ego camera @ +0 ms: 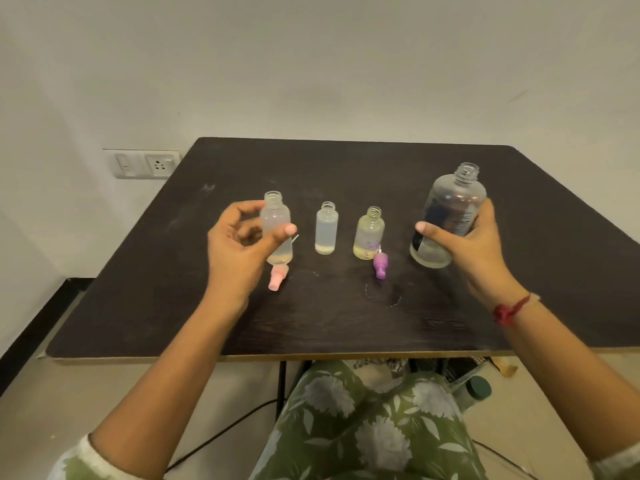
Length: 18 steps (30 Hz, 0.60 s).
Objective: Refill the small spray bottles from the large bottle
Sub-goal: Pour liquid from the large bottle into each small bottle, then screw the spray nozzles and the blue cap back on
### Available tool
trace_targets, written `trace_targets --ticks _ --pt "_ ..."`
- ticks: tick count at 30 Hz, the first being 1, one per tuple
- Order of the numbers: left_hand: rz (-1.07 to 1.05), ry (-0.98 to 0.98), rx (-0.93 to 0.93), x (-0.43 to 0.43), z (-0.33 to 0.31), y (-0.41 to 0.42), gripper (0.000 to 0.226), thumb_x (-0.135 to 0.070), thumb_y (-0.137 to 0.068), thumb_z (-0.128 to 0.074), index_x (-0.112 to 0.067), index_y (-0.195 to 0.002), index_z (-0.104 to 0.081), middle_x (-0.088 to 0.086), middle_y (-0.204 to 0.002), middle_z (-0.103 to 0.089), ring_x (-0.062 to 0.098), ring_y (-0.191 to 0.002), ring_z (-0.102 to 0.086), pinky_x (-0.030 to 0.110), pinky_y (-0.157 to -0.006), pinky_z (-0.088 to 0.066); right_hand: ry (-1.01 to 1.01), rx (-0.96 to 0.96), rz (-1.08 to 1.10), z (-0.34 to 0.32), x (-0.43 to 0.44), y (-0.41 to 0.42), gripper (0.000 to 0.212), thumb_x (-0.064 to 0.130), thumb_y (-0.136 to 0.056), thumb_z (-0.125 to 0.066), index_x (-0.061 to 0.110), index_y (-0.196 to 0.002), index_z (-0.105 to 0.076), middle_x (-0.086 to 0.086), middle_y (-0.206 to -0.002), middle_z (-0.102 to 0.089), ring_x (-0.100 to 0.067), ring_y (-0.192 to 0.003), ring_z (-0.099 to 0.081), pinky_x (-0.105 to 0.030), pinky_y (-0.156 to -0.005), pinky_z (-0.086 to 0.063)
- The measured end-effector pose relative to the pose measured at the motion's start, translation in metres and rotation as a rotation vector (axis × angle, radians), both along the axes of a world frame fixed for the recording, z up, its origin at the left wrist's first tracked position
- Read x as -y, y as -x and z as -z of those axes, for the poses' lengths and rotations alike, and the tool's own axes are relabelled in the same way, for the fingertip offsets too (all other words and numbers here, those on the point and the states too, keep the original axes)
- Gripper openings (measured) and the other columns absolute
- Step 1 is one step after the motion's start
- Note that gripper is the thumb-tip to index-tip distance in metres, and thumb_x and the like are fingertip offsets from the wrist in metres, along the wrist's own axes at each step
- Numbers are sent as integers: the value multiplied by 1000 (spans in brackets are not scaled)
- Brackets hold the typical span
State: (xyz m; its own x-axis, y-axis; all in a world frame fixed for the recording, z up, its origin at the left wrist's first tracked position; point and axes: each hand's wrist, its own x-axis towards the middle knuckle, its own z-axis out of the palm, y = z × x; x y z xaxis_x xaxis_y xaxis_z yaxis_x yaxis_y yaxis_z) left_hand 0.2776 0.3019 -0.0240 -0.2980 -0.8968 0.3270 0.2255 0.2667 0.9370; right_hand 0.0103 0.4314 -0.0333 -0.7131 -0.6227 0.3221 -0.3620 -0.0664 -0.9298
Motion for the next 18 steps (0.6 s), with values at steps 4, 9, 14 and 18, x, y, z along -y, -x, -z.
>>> trace_targets --ticks 4,9,14,18 --pt "-6 1 -10 2 0 4 35 -3 -75 -75 -19 -100 -58 -2 -95 -69 0 -77 -70 14 -63 -52 -26 -43 44 3 3 10 76 46 -52 -88 45 -113 -43 -1 -128 -53 -15 -113 -58 -42 -94 -52" --pt "-19 -2 -2 6 3 7 35 -2 -75 -75 -21 -99 -58 -3 -94 -69 -1 -76 -69 14 -63 -52 -35 -40 80 10 6 17 85 26 -60 -89 26 -128 -37 4 -125 -53 -10 -111 -57 -37 -94 -51" --pt "-31 -20 4 7 6 8 34 -4 -75 -76 -21 -99 -58 -11 -82 -71 0 -75 -70 14 -62 -52 -48 -33 103 13 6 22 88 30 -60 -89 25 -130 -37 3 -128 -53 -12 -113 -57 -40 -96 -51" --pt "-23 -18 13 7 8 9 34 -5 -76 -76 -19 -101 -58 -12 -81 -72 2 -73 -70 15 -60 -53 -28 -30 70 14 6 20 79 22 -64 -86 27 -126 -38 3 -126 -55 -12 -112 -58 -41 -97 -50"
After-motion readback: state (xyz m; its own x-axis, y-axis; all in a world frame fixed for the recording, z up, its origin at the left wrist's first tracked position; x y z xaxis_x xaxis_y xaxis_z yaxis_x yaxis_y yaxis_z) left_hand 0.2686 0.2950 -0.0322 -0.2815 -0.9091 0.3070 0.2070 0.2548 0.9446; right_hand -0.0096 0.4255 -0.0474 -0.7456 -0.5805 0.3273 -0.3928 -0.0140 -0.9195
